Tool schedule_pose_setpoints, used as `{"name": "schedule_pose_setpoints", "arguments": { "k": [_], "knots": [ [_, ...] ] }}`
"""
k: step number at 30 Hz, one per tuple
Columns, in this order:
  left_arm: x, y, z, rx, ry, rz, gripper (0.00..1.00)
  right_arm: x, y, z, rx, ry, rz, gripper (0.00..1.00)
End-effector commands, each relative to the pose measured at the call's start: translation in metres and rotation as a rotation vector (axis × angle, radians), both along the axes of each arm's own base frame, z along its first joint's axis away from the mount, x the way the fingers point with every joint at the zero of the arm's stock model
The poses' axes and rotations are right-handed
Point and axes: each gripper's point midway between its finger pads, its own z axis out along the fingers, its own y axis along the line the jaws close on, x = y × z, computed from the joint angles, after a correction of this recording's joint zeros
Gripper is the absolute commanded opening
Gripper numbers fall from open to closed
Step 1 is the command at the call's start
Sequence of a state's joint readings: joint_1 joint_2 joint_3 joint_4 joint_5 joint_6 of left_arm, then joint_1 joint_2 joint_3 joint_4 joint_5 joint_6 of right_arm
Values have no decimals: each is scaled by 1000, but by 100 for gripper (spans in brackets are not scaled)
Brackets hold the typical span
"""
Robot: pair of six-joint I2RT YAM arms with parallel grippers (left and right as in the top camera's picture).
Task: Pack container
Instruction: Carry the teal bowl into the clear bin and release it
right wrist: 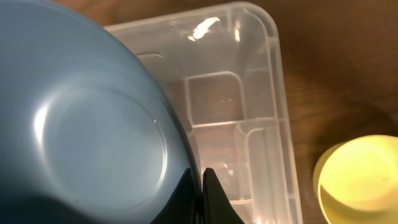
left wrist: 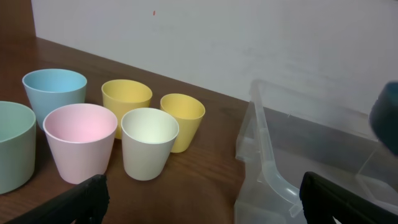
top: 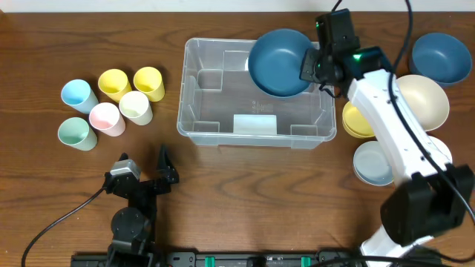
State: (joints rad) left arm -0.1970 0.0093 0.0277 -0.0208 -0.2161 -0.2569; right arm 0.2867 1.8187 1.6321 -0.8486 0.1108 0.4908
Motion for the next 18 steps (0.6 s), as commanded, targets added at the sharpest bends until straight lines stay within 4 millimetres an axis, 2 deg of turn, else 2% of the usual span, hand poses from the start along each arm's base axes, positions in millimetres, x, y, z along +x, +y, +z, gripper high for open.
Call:
{"name": "schedule_pose_setpoints", "arguments": {
  "k": [1,13,18],
  "knots": [
    [0,3,-17,27,49,15,98,4,-6,-23,-68,32,-14,1],
    [0,3,-17,27,49,15,98,12,-9,-84,-135,135,-25,1],
    [0,3,-17,27,49,15,98,15,-9,-102,-142,157,-25,1]
  ]
}}
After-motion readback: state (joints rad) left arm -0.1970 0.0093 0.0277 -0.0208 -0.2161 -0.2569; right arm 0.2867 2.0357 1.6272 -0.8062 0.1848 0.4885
